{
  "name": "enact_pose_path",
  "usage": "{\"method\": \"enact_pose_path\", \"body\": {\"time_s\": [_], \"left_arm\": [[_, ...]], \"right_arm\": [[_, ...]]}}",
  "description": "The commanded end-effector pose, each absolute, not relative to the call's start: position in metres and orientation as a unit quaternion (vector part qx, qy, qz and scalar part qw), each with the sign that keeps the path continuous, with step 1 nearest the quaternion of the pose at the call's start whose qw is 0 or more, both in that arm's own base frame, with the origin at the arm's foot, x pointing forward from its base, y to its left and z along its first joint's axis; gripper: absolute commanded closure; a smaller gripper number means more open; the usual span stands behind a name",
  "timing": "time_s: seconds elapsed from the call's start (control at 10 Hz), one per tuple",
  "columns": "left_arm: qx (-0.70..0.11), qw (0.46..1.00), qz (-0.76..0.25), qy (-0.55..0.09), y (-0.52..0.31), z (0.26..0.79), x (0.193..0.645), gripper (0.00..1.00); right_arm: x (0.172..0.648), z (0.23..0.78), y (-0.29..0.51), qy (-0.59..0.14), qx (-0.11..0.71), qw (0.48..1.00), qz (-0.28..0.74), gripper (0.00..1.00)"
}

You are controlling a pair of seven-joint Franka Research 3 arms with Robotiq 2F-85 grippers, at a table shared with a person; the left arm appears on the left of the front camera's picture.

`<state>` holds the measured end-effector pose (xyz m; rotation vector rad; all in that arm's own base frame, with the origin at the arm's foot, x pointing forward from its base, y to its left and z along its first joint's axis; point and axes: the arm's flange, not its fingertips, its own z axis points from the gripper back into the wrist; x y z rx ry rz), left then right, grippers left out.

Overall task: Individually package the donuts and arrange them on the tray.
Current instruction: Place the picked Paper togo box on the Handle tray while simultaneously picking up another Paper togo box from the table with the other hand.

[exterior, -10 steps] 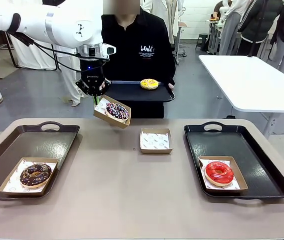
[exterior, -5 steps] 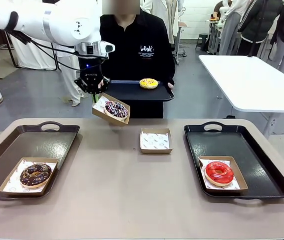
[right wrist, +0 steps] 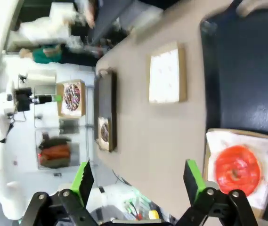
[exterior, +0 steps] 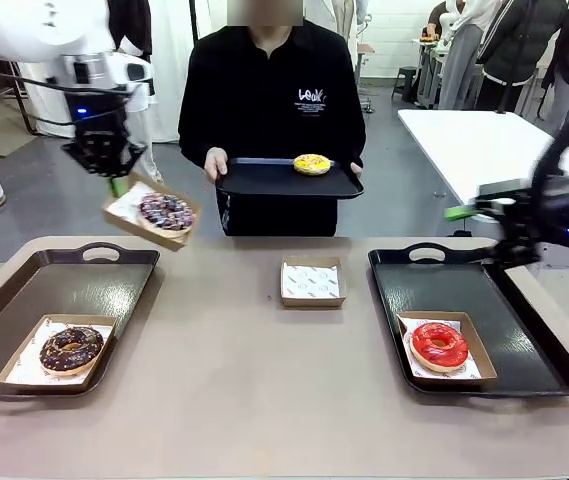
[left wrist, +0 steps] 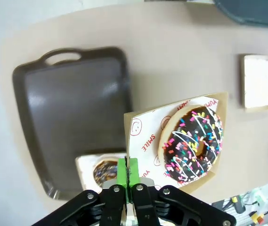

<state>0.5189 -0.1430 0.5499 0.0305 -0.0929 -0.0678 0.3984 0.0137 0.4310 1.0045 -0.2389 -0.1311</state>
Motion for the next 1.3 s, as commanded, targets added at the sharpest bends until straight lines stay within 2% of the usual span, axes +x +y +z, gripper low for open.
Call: {"method": "enact_pose_path", "body": {"time_s": [0.0,0.3,0.5,0.7,0.8,0.9,1.2], "left_arm": [[0.016,0.999,-0.019,-0.033,-0.109,0.53,0.487,0.99],[0.006,1.0,0.014,-0.02,-0.06,0.51,0.47,0.99],[0.001,1.0,0.018,-0.017,-0.038,0.501,0.464,0.99],[0.003,1.0,0.009,-0.021,-0.029,0.489,0.47,0.99],[0.002,1.0,0.003,-0.031,-0.031,0.486,0.472,0.99],[0.014,1.0,0.024,-0.007,-0.032,0.495,0.47,0.99],[0.014,1.0,0.024,-0.007,-0.032,0.495,0.47,0.99]], "right_arm": [[0.423,0.439,0.065,-0.039,0.375,0.926,-0.027,0.0],[0.443,0.439,0.143,-0.038,0.211,0.977,-0.001,0.0],[0.436,0.429,0.168,-0.041,0.156,0.987,0.008,0.0],[0.431,0.422,0.168,-0.03,0.164,0.986,0.016,0.0],[0.415,0.423,0.158,-0.014,0.216,0.976,0.037,0.0],[0.431,0.424,0.171,-0.034,0.159,0.986,0.026,0.0],[0.431,0.424,0.171,-0.034,0.159,0.986,0.026,0.0]]}}
